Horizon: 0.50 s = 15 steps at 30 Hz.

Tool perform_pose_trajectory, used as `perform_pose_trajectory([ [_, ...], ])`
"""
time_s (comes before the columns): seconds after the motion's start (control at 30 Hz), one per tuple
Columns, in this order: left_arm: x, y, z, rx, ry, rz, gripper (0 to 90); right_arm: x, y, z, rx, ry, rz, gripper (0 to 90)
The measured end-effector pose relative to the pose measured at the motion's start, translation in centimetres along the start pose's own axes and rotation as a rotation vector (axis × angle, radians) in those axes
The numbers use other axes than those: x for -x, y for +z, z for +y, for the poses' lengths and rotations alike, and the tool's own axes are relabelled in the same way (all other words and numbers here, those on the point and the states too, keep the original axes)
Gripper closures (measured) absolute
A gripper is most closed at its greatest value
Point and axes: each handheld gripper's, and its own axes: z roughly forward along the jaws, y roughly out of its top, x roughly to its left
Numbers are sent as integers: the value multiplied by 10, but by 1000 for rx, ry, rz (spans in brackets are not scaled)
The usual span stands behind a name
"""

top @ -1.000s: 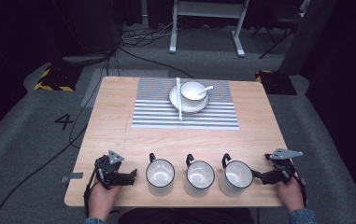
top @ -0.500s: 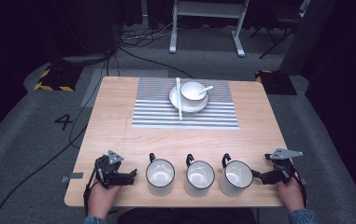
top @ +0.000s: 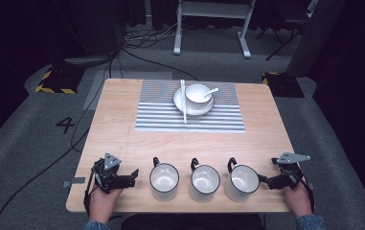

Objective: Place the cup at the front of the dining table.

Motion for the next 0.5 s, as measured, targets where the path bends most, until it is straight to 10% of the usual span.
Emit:
perform_pose_trajectory([
  [0.23, 8, -20, 7, 136, 9, -24, 0, 0, 0, 0, 1, -2, 0, 0],
  [0.5, 14, -31, 10, 134, 4, -33, 0, 0, 0, 0, 0, 0, 0, 0],
])
